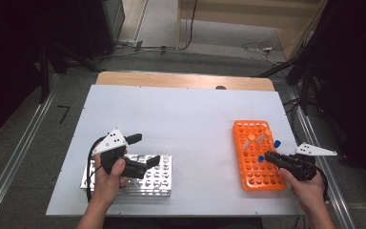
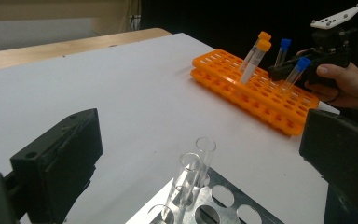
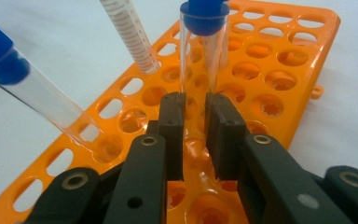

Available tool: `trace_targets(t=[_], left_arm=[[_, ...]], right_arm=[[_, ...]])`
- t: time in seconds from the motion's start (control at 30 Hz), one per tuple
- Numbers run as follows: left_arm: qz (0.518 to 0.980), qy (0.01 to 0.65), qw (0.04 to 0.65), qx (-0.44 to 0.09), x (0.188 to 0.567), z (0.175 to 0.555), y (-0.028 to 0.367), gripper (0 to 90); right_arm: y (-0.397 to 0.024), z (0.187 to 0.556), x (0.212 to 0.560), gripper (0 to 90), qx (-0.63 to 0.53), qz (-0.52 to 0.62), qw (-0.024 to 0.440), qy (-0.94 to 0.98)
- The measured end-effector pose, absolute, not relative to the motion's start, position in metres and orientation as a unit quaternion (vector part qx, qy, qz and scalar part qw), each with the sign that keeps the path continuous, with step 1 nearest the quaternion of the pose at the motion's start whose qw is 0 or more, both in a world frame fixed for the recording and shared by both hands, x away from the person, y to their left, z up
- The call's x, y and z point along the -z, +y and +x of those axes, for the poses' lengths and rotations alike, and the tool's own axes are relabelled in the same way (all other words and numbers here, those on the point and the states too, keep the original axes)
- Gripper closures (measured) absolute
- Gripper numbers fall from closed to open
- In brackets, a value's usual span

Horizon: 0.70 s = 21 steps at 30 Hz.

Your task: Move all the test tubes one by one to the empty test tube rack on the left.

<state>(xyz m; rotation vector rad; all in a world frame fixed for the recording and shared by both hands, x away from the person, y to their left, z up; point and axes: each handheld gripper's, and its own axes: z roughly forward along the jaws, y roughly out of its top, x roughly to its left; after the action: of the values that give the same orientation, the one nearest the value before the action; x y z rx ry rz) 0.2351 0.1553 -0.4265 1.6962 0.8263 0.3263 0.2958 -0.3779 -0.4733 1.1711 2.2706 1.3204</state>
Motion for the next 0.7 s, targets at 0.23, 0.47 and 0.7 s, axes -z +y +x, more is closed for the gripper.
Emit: trace_targets(t=[0.23, 0.47, 0.7], left_arm=[[0.723, 0.353, 0.577, -0.14, 0.426, 0.235, 0.155, 0.0], [0.725, 0.352, 0.576, -0.138, 0.426, 0.235, 0.154, 0.0], [0.725, 0.351, 0.576, -0.138, 0.426, 0.235, 0.153, 0.0]], right_arm=[[-0.377, 0.292, 0.462, 74.7, -0.466, 0.405, 0.154, 0.771], [-0.372, 0.29, 0.446, 74.7, -0.475, 0.402, 0.172, 0.764], [-0.364, 0.287, 0.432, 74.7, -0.494, 0.389, 0.172, 0.758]])
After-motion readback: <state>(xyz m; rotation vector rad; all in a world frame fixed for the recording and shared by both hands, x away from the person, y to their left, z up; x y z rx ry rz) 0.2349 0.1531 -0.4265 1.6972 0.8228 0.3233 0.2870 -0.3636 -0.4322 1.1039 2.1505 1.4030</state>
